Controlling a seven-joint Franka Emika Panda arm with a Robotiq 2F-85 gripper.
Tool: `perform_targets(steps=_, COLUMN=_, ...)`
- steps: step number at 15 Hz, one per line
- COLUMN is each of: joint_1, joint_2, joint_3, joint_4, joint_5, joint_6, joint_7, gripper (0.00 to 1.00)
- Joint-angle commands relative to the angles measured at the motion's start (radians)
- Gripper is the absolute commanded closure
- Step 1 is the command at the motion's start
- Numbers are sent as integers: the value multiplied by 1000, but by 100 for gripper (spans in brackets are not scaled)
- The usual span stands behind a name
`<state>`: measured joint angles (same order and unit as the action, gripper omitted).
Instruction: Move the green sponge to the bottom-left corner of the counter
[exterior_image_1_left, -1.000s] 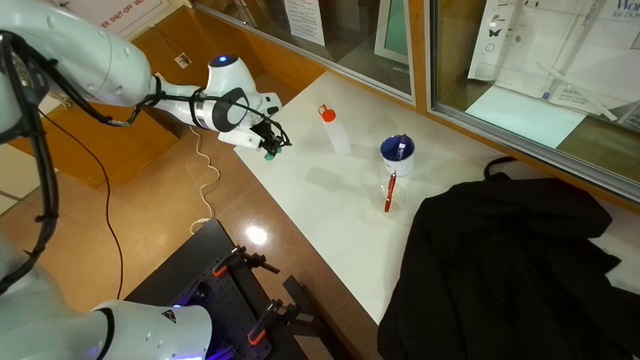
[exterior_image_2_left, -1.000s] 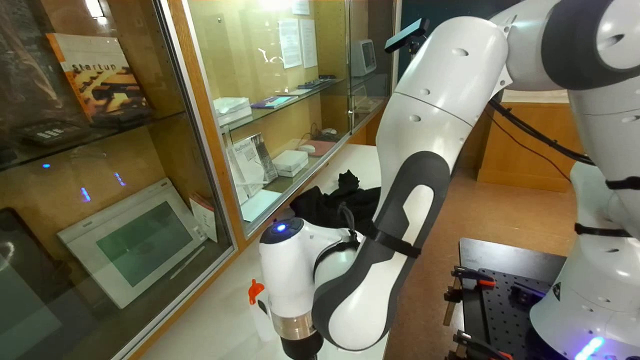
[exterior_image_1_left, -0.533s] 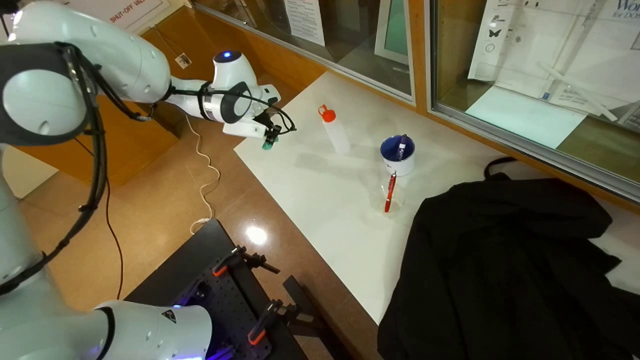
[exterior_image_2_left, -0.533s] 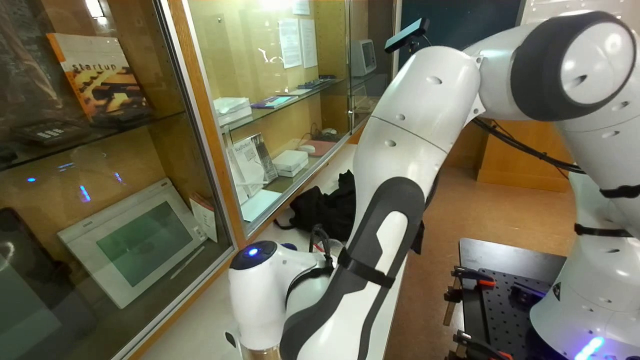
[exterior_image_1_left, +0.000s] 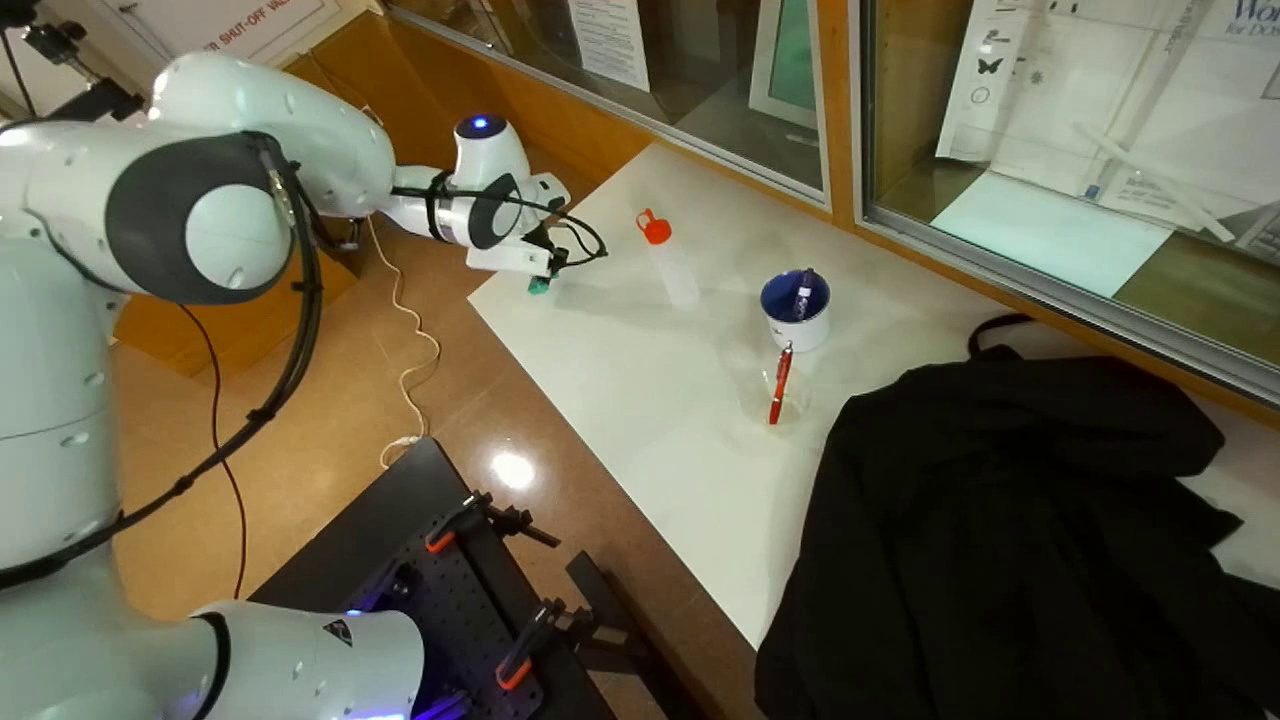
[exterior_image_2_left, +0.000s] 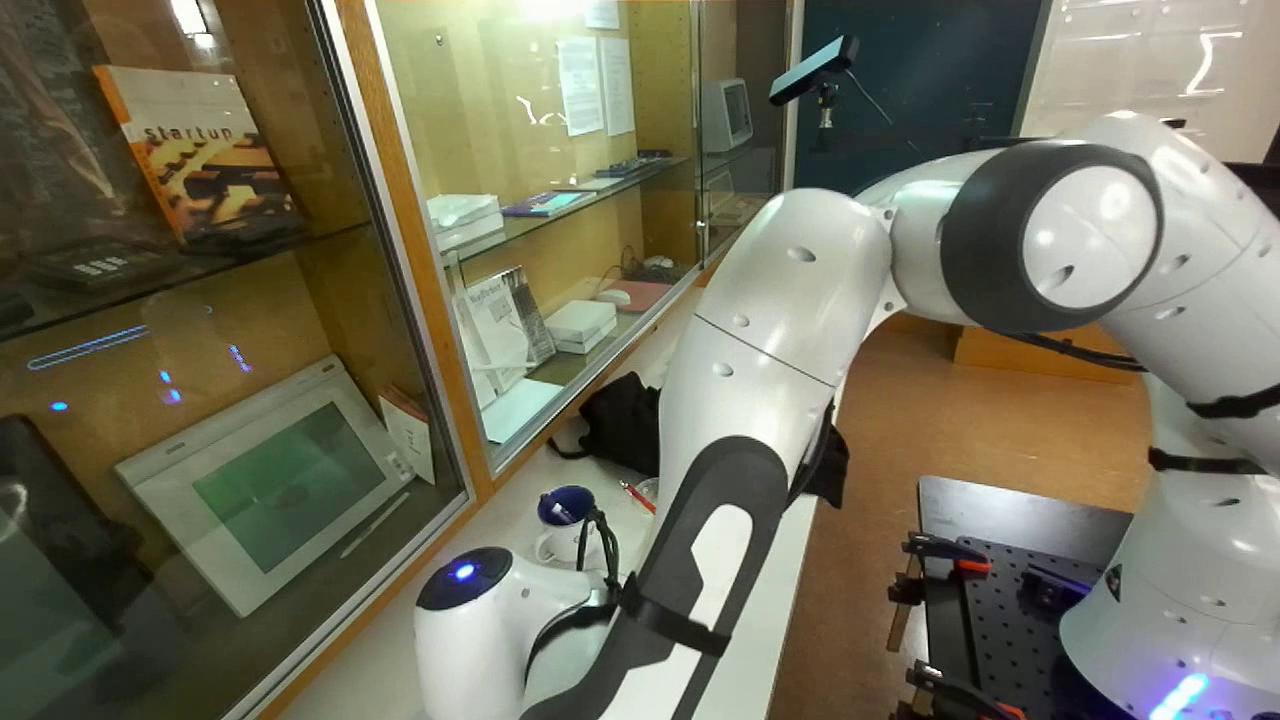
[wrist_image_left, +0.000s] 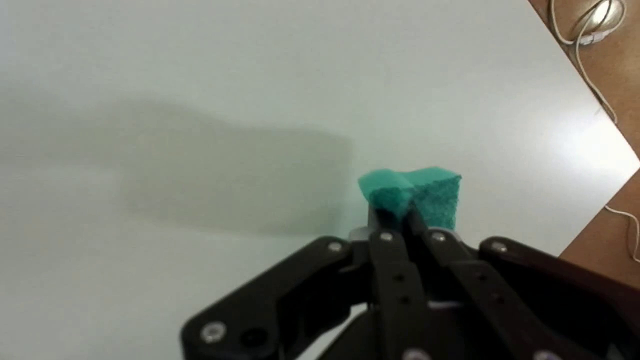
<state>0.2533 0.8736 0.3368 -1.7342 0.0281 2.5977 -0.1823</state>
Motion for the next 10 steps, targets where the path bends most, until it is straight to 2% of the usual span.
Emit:
perform_targets(steps=1, joint_1=15, joint_2=66, joint_3=2, joint_4=97, joint_5=-3, joint_6=-40, joint_7=-17, gripper=98)
perform_targets(steps=2, joint_1=21, joint_2=78, joint_3=-3, joint_4=112, joint_5=-7, joint_6=-50, joint_7=-14, gripper=98)
perform_targets(steps=3, joint_1=27, joint_2=87, joint_3=-6, joint_4=122, joint_5=-10, joint_6=-55, joint_7=-11, gripper=69)
perform_targets(steps=4, joint_1=30, joint_2=92, joint_3=-7, joint_4=131, joint_5=-12, joint_6=-64, joint_7=-9, gripper=68)
perform_targets(steps=5, joint_1=32, joint_2=92, joint_3=-7, joint_4=132, joint_5=-13, joint_6=-67, joint_7=-7, gripper=63)
perform_targets(steps=10, joint_1=35, joint_2=47, joint_3=-2, joint_4=94, joint_5=-12, joint_6=-52, joint_7=0, gripper=26)
